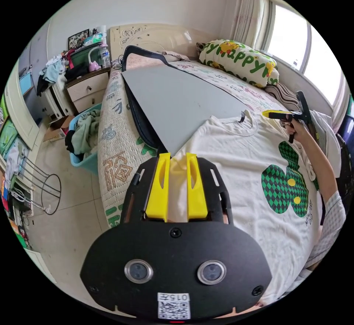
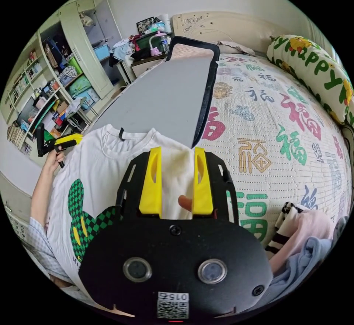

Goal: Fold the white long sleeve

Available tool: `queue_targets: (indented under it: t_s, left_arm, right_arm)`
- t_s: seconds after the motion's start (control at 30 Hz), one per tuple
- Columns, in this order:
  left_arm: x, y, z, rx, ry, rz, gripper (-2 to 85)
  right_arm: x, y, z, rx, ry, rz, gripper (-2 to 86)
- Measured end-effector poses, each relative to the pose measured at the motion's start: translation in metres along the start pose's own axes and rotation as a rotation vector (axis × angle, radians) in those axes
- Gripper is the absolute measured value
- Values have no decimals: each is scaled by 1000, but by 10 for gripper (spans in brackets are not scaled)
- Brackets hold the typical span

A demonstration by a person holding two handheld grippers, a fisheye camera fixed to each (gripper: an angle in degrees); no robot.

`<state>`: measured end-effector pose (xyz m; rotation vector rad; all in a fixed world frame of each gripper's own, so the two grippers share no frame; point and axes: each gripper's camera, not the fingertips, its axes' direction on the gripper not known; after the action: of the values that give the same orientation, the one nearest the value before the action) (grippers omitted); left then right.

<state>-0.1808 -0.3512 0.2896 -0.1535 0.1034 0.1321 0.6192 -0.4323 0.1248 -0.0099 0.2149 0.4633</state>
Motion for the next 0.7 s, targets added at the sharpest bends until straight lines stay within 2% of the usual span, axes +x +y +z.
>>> queue_targets:
  t_s: [0.13, 0.33, 0.53, 0.7]
  left_arm:
    - [9, -6, 11, -29, -49, 48, 62]
    - [-1, -9, 18, -29, -24, 13, 26]
    - [-3, -16, 28, -29, -106, 0, 15]
    - [1, -17, 30, -42, -162, -32, 15]
  right_arm:
    - [-11, 2, 8, -30, 95, -52, 72]
    - [-31, 10, 12, -29, 273, -140, 8]
    - [-51, 15, 22, -19, 413, -178, 4]
    - [-47, 27, 6, -35, 364, -123, 21]
